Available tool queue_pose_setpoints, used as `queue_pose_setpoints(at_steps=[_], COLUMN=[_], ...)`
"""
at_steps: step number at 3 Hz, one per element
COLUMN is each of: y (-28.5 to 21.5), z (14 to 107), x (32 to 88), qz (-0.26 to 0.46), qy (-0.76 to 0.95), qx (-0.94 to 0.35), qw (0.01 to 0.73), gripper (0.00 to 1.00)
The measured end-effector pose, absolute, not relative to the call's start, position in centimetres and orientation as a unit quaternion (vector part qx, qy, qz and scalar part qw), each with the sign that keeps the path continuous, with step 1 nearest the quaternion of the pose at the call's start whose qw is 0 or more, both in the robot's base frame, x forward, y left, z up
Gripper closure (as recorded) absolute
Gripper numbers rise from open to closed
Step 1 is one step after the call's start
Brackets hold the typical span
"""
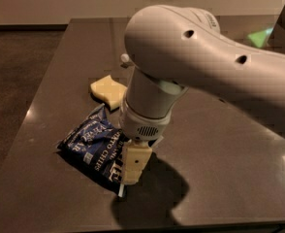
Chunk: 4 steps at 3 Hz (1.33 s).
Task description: Pick blue chip bag
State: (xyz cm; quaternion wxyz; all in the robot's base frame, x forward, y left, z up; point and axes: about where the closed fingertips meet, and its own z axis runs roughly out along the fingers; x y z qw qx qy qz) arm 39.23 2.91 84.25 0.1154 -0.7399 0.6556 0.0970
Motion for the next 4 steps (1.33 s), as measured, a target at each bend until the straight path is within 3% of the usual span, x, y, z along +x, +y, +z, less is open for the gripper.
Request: queue_pose_setpoints(at_steps=[1, 3, 4], y=[2.8, 1.5, -1.5], z=[84.4, 87.7, 92.8], x=[39.2, 40.4, 41.9], qz=[0.103, 0.120, 0.140], qy=[0.657, 0.669, 0.677], qx=[-0.739, -0.722, -0.701], qw=[0.112, 0.133, 0.172], gripper=[0.55, 0.99, 1.00])
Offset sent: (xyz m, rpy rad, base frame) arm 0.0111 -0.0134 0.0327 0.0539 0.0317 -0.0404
